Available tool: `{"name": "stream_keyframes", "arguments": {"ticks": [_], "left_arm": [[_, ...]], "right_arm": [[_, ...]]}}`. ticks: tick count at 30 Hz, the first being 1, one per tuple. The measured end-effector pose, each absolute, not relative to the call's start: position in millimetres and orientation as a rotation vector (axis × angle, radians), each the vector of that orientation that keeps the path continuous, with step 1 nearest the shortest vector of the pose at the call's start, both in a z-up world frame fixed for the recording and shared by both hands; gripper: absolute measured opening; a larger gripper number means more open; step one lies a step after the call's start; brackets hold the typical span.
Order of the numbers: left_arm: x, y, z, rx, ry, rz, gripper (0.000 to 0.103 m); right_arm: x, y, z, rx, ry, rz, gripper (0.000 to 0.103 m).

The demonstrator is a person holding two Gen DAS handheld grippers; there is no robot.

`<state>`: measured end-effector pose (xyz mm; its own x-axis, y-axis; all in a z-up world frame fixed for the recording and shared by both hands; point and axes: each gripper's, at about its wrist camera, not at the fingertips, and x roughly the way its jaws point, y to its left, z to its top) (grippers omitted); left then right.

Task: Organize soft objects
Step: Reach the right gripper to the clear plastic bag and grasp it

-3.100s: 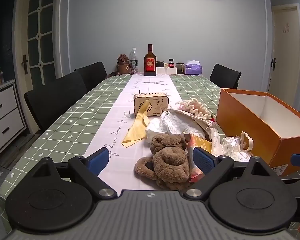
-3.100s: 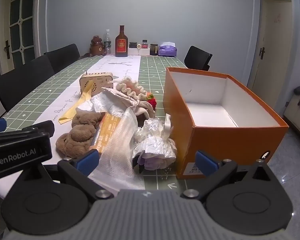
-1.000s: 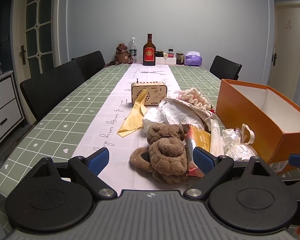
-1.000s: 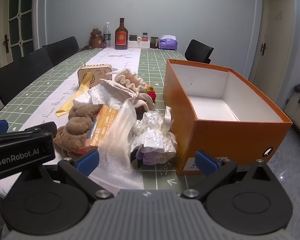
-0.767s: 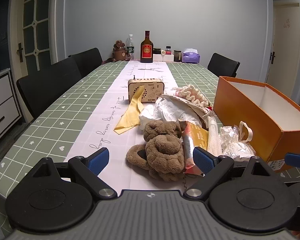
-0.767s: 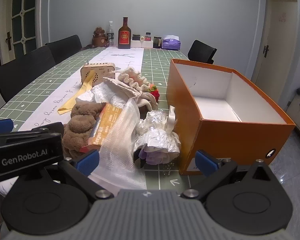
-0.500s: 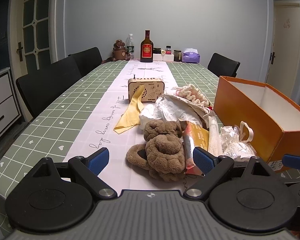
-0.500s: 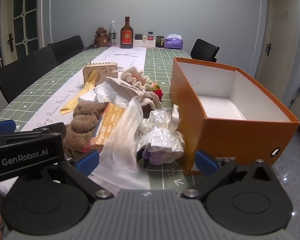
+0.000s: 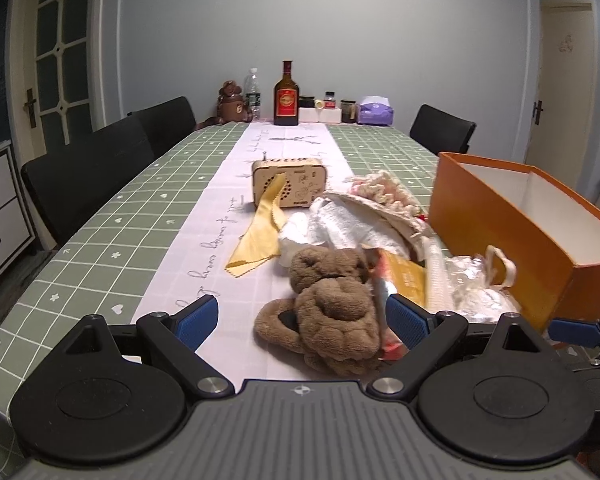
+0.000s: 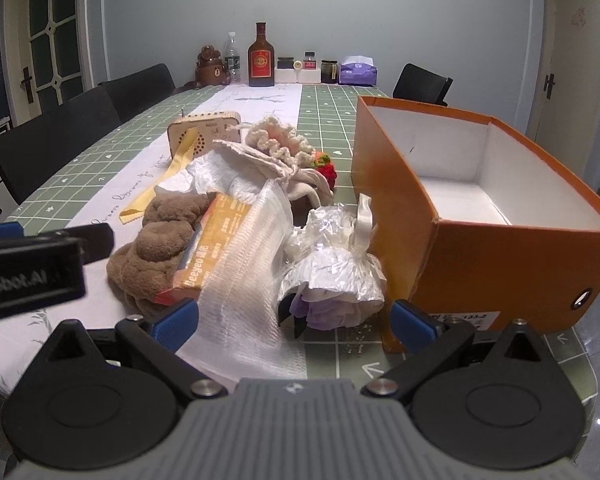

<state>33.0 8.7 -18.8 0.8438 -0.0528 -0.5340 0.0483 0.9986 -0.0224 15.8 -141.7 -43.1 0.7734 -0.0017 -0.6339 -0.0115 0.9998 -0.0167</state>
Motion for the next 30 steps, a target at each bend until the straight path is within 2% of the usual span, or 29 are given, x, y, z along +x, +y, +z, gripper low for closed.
{"name": "stream_keyframes", "arguments": {"ticks": [2, 6, 12, 15, 20, 22, 23, 24, 26, 27, 28, 30], "left_arm": [[38, 13, -23, -0.015, 0.582, -0.045, 0.103], [44, 20, -33, -0.016, 0.610, -0.043, 0.103], [48, 28, -42, -0.016, 0.639, -0.038, 0.103], [47, 34, -43, -0.019, 0.645, -0.027, 0.103], [49, 42, -48, -0.020, 0.657, 0.000, 0.103], [48, 43, -50, -0.015, 0.659, 0.010, 0.103], [48, 44, -50, -0.010, 0.660, 0.012, 0.103], [48, 43, -51, -0.006, 0.662, 0.012, 0.103], [48, 42, -52, -0.004, 0.666, 0.005, 0.103], [48, 41, -53, -0.006, 0.666, -0.001, 0.103], [47, 40, -53, -0.005, 0.665, -0.009, 0.103], [46, 36, -52, 0.001, 0.657, -0.037, 0.103]], "right_arm": [[21, -142, -47, -0.019, 0.695, 0.008, 0.092], [33, -143, -54, -0.011, 0.725, 0.018, 0.082], [41, -145, -58, 0.066, 0.775, 0.097, 0.082], [40, -146, -63, 0.130, 0.818, 0.170, 0.085], [48, -137, -78, 0.097, 0.837, 0.161, 0.084], [49, -136, -83, 0.090, 0.840, 0.162, 0.074], [48, -135, -83, 0.069, 0.829, 0.156, 0.063], [46, -134, -83, 0.043, 0.826, 0.153, 0.057], [43, -134, -83, 0.008, 0.814, 0.138, 0.034], [41, -136, -84, -0.008, 0.809, 0.127, 0.027], [39, -138, -84, -0.026, 0.806, 0.117, 0.015], [36, -143, -83, -0.055, 0.810, 0.111, 0.008]]}}
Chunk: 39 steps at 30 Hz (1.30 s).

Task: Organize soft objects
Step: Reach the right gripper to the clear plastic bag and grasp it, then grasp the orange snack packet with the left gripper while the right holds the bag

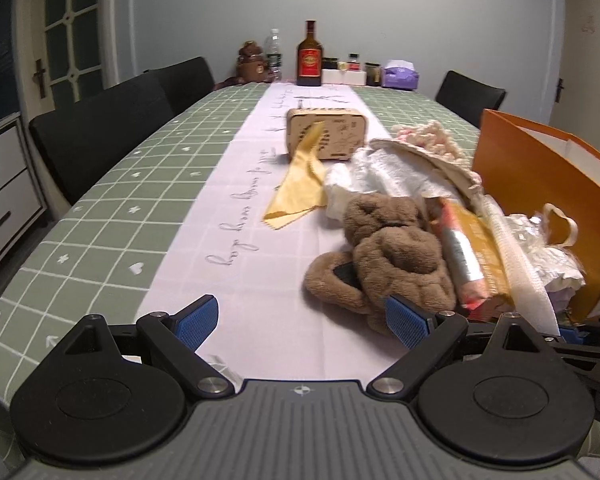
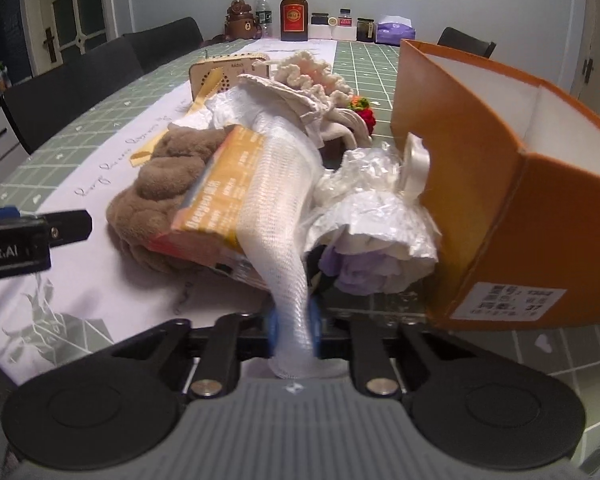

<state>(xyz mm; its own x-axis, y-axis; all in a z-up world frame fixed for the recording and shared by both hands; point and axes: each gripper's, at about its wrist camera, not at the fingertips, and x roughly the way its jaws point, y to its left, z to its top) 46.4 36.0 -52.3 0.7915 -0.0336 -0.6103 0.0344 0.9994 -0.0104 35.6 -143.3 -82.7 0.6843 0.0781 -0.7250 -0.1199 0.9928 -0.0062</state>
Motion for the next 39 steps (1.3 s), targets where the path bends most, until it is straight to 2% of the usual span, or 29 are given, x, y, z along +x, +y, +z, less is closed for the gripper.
{"name": "stream_keyframes", "arguments": {"ticks": [13, 23, 26, 31, 37, 39], "left_arm": [[34, -11, -66, 0.112, 0.630, -0.408, 0.103], [38, -12, -73, -0.042, 0.561, -0.547, 0.103], [39, -10, -71, -0.088, 0.553, -0.609, 0.094], [51, -16, -79, -0.100, 0.621, -0.605, 0.086], [74, -1, -92, -0.296, 0.719, -0.582, 0.075], [81, 3, -95, -0.357, 0.738, -0.569, 0.068]], "right_arm": [[28, -175, -84, 0.058, 0.796, 0.102, 0.007], [27, -195, -84, 0.173, 0.802, 0.129, 0.007], [27, -200, -84, 0.189, 0.812, 0.137, 0.007], [25, -207, -83, 0.216, 0.826, 0.127, 0.007], [21, -214, -83, 0.198, 0.823, 0.119, 0.007], [20, -214, -83, 0.192, 0.820, 0.119, 0.007]]}}
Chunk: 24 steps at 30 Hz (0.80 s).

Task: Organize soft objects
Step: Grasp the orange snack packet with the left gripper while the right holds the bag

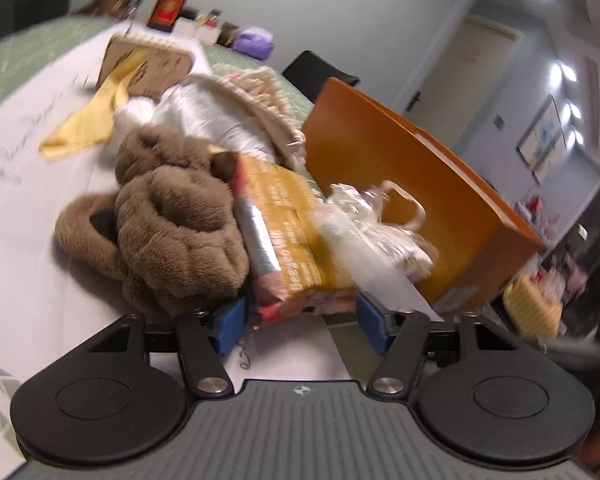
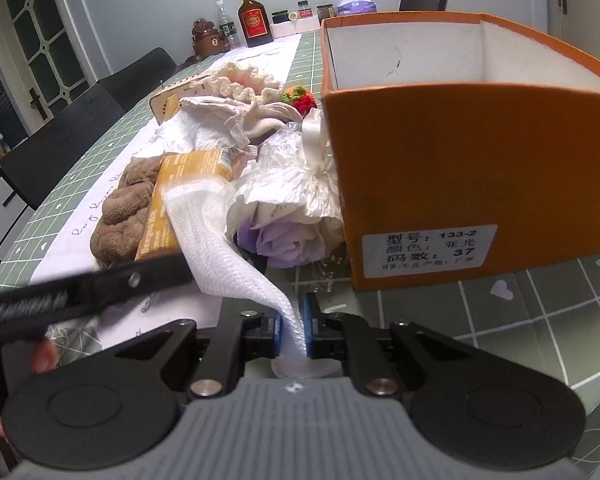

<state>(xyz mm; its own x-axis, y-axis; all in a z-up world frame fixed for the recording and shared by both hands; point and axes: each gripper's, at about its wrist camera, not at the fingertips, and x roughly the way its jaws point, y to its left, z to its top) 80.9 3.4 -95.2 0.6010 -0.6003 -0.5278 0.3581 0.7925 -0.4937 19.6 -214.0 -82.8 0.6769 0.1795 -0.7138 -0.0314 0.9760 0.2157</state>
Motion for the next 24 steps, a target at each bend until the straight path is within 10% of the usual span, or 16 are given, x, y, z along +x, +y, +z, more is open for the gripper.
{"name": "stream_keyframes", "arguments": {"ticks": [6, 15, 20, 24], "left_arm": [[85, 11, -91, -0.463, 0.707, -0.550, 0.033], [62, 12, -63, -0.287, 0.659, -0.528, 0.018], [51, 5, -57, -0.141, 0.642, -0.555, 0.021], [62, -5, -71, -0.209, 0.604, -0.524, 0.055]], "right_arm": [[18, -218, -84, 0.193, 0.813, 0.129, 0.008], [16, -224, -85, 0.215, 0.814, 0.147, 0.008], [16, -225, -85, 0.210, 0.808, 0.152, 0.008], [14, -223, -85, 0.202, 0.802, 0.152, 0.010]]}}
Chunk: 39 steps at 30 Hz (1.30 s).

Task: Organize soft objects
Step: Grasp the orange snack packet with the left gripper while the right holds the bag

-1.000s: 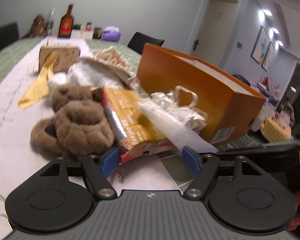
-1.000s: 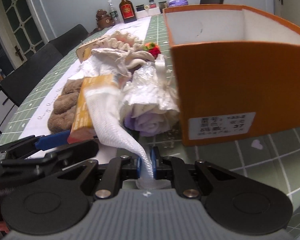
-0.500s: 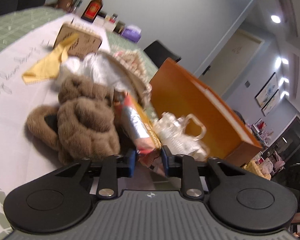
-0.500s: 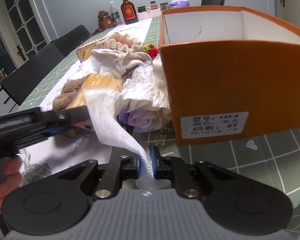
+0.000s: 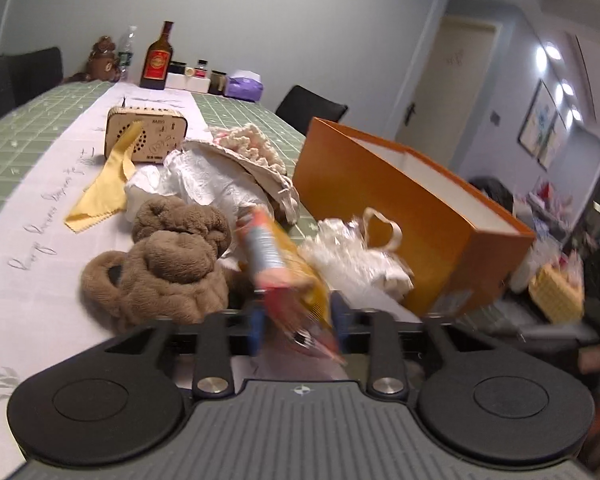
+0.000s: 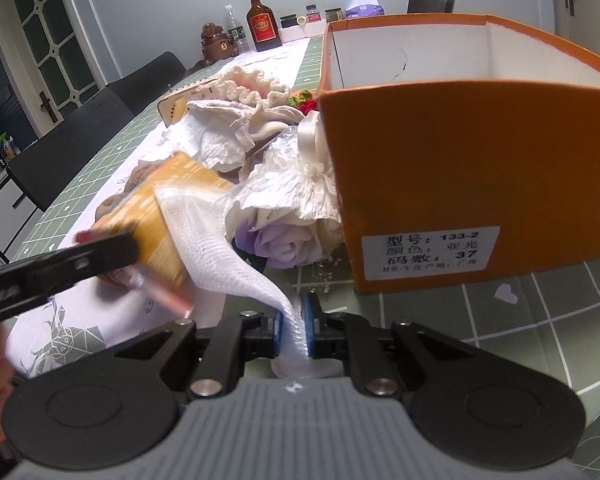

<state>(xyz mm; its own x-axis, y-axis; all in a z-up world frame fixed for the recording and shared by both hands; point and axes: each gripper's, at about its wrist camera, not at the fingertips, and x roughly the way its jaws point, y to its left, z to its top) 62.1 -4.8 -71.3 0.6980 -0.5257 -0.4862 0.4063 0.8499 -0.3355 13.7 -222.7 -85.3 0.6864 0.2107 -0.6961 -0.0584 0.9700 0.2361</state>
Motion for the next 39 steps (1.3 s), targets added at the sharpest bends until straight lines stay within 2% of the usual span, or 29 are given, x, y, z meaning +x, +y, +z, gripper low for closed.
{"name": "stream_keyframes", "arguments": {"ticks": [2, 8, 10, 12, 16, 20, 23, 24, 26, 30, 31, 33, 35, 39], "left_arm": [[70, -9, -77, -0.265, 0.619, -0.504, 0.059], [86, -7, -86, -0.385, 0.599, -0.453, 0.061], [86, -2, -88, -0.423, 0.577, -0.416, 0.039], [86, 3, -87, -0.415, 0.594, -0.411, 0.028], [67, 7, -70, -0.286, 0.595, -0.405, 0.025], [34, -1, -51, -0.030, 0.565, -0.416, 0.025], [18, -15, -52, 0.138, 0.511, -0.473, 0.032], [17, -19, -57, 0.147, 0.497, -0.486, 0.049], [22, -29, -66, 0.133, 0.502, -0.508, 0.067], [46, -43, -87, 0.049, 0.514, -0.430, 0.068], [49, -40, -88, 0.014, 0.501, -0.419, 0.065], [53, -36, -89, -0.047, 0.479, -0.407, 0.047], [53, -25, -87, -0.106, 0.462, -0.416, 0.035], [46, -13, -80, -0.135, 0.447, -0.404, 0.026]], "right_arm": [[13, -220, -85, 0.192, 0.800, 0.147, 0.010], [12, -216, -85, 0.168, 0.794, 0.143, 0.011], [13, -218, -85, 0.178, 0.794, 0.145, 0.011], [12, -219, -85, 0.184, 0.794, 0.149, 0.011], [13, -222, -86, 0.197, 0.794, 0.147, 0.011], [14, -225, -86, 0.196, 0.793, 0.138, 0.011], [14, -223, -86, 0.181, 0.791, 0.133, 0.011], [15, -221, -85, 0.172, 0.790, 0.131, 0.011], [15, -220, -85, 0.160, 0.790, 0.127, 0.011], [13, -216, -84, 0.145, 0.792, 0.114, 0.011], [12, -216, -84, 0.139, 0.792, 0.111, 0.011], [11, -215, -84, 0.135, 0.791, 0.107, 0.011], [12, -215, -84, 0.138, 0.791, 0.107, 0.011], [13, -214, -84, 0.133, 0.791, 0.101, 0.011]]}}
